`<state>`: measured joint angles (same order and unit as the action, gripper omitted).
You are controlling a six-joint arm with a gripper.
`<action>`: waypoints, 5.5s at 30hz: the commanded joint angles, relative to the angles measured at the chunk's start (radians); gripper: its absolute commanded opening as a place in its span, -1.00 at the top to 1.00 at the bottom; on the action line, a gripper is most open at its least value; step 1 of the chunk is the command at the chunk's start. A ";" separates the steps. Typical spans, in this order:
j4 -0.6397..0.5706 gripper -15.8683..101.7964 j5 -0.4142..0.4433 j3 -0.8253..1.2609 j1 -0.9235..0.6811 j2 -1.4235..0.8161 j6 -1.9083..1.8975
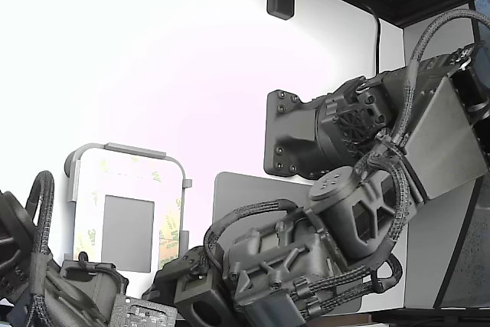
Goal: Peel off protective film from adhesive tape.
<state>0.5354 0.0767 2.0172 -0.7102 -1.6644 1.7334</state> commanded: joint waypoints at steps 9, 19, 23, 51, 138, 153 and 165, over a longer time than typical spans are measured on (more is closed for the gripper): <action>0.002 0.92 -0.002 -0.046 0.031 0.003 0.054; 0.032 0.92 -0.009 -0.064 0.040 0.015 0.046; 0.044 0.92 -0.008 -0.064 0.034 0.006 0.032; 0.058 0.92 -0.002 -0.058 0.020 -0.011 -0.009; -0.037 0.92 -0.015 0.091 0.026 -0.078 0.028; -0.051 0.92 -0.023 0.107 0.043 -0.080 0.054; -0.064 0.92 -0.037 0.126 0.060 -0.087 0.067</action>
<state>0.4679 0.0399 2.1491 -0.6703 -1.7365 1.7963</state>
